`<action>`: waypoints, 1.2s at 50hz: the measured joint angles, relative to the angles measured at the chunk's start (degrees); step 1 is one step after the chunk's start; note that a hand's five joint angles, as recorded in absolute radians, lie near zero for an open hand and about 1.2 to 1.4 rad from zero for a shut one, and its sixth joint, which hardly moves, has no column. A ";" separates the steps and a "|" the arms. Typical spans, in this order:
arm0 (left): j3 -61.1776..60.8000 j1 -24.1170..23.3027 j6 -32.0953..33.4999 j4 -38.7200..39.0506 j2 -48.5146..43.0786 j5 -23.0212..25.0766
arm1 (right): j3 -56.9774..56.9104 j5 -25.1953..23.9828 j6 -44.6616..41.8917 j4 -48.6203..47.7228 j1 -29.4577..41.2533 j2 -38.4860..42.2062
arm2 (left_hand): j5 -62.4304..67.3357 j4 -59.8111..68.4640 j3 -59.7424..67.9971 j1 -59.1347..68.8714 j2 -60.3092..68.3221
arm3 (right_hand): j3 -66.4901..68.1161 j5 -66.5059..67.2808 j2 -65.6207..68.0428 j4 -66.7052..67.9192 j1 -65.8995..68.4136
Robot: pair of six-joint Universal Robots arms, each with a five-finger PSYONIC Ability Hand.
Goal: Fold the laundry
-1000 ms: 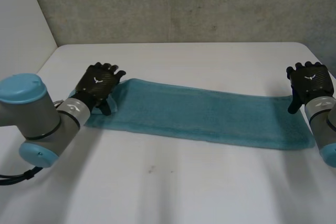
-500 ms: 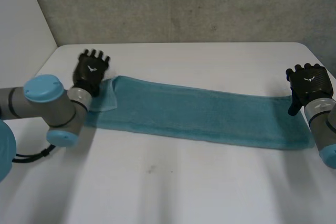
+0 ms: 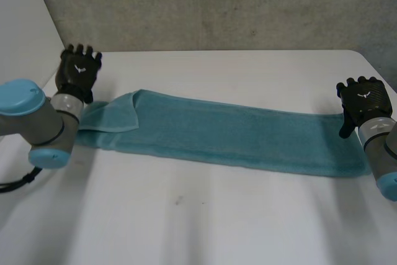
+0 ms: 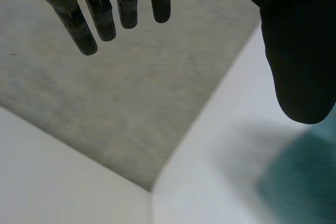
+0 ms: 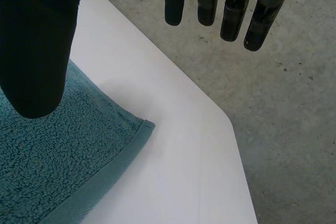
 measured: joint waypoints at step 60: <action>-5.09 0.89 2.01 1.01 5.29 -5.26 | -0.68 -0.55 0.61 5.86 -0.61 -2.63 | 0.01 0.47 0.01 1.29 0.59 | 0.00 0.01 0.00 0.00 0.00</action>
